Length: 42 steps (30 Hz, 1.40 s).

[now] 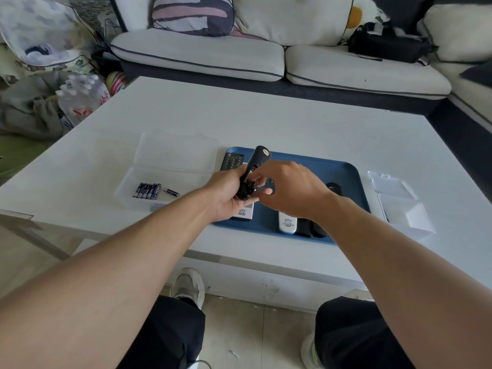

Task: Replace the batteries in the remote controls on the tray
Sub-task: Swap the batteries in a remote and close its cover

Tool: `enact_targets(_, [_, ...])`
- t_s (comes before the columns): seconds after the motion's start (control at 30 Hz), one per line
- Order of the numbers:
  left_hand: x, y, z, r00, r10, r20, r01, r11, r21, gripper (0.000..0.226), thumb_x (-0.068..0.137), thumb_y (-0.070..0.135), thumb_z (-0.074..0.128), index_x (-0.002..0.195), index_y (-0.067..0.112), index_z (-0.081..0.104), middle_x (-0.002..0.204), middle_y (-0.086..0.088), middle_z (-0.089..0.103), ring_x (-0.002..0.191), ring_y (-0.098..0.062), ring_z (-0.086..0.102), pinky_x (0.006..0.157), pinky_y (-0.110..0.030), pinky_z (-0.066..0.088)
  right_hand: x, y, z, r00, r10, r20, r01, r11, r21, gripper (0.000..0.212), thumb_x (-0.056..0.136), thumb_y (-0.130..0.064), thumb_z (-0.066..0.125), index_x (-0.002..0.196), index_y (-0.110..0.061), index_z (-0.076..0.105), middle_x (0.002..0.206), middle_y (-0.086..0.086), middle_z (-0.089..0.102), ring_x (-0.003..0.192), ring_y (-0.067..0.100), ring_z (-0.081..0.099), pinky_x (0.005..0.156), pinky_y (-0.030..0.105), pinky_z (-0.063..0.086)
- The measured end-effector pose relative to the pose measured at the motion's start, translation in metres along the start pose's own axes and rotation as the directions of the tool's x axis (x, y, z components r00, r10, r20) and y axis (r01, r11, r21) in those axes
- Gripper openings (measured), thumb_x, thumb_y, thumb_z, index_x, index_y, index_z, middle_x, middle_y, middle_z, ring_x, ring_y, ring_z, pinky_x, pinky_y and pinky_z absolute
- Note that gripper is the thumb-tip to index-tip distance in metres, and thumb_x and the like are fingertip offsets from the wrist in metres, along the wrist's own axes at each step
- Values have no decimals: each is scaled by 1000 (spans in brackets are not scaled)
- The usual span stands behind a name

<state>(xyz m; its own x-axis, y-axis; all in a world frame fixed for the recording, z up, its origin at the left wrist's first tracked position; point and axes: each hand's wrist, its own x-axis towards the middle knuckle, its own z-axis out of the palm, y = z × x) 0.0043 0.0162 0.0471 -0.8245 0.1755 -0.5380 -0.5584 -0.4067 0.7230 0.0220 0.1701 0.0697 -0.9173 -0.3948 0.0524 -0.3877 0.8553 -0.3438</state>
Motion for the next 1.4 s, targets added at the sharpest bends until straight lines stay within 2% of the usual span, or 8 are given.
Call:
enact_targets(0.13, [-1, -1, 0, 1000, -12, -7, 12, 1000, 18, 31, 107, 18, 44, 99, -3, 64, 85, -18, 68, 82, -27, 66, 84, -52, 59, 5, 8, 7, 999, -35, -8, 36, 992, 118, 22, 93, -24, 68, 112, -33, 75, 98, -7, 62, 81, 4, 55, 71, 20, 45])
enact_targets(0.27, [1, -5, -1, 1000, 7, -27, -4, 996, 86, 30, 106, 18, 47, 113, -6, 64, 100, -24, 67, 87, -39, 69, 80, -51, 60, 8, 12, 1, 975, 218, -51, -163, 847, 505, 10, 94, -28, 69, 98, -21, 74, 80, -6, 67, 56, -4, 57, 52, 11, 36])
enact_targets(0.4, [4, -7, 5, 1000, 2, -12, -1, 996, 89, 26, 105, 18, 48, 117, -1, 62, 110, -24, 68, 93, -40, 69, 86, -51, 58, 3, 33, -10, 903, 420, 94, -369, 643, 671, 14, 100, -28, 60, 96, -15, 64, 89, 0, 77, 76, 11, 65, 59, 23, 42])
enact_targets(0.5, [8, -11, 17, 1000, -14, 11, 13, 995, 104, 25, 106, 19, 48, 113, 1, 64, 104, -22, 70, 90, -38, 69, 85, -51, 58, -12, 56, -19, 840, 512, 179, -487, 568, 663, 15, 101, -28, 59, 95, -15, 65, 82, 2, 67, 78, 13, 63, 67, 23, 43])
enact_targets(0.63, [14, -20, 37, 995, -46, 89, 31, 987, 157, 28, 106, 23, 48, 113, 2, 65, 104, -18, 73, 93, -34, 71, 88, -47, 58, -36, 87, -29, 773, 621, 131, -509, 482, 713, 12, 100, -12, 58, 110, -12, 65, 87, 6, 63, 71, 15, 64, 62, 20, 50])
enact_targets(0.87, [16, -38, 78, 974, -40, 223, 0, 984, 176, 33, 108, 25, 44, 130, 4, 57, 115, -20, 72, 94, -35, 73, 73, -41, 63, -93, 151, -40, 647, 746, -160, -645, 647, 406, 24, 91, -9, 50, 99, -28, 62, 94, 0, 71, 83, 29, 69, 63, 37, 58])
enact_targets(1.07, [20, -55, 99, 969, -42, 242, -15, 973, 230, 33, 107, 25, 45, 131, 6, 57, 110, -18, 74, 91, -32, 74, 77, -41, 63, -119, 189, -37, 610, 766, -202, -753, 640, 152, 21, 90, -2, 61, 100, -16, 72, 103, 7, 72, 98, 28, 63, 69, 28, 45])
enact_targets(1.4, [26, -63, 96, 975, -34, 222, -31, 959, 281, 31, 107, 23, 44, 128, 7, 60, 109, -17, 75, 91, -32, 74, 78, -41, 62, -108, 211, -17, 560, 818, -128, -821, 570, 48, 26, 86, 1, 61, 109, -7, 70, 107, 13, 68, 93, 31, 66, 77, 36, 59])
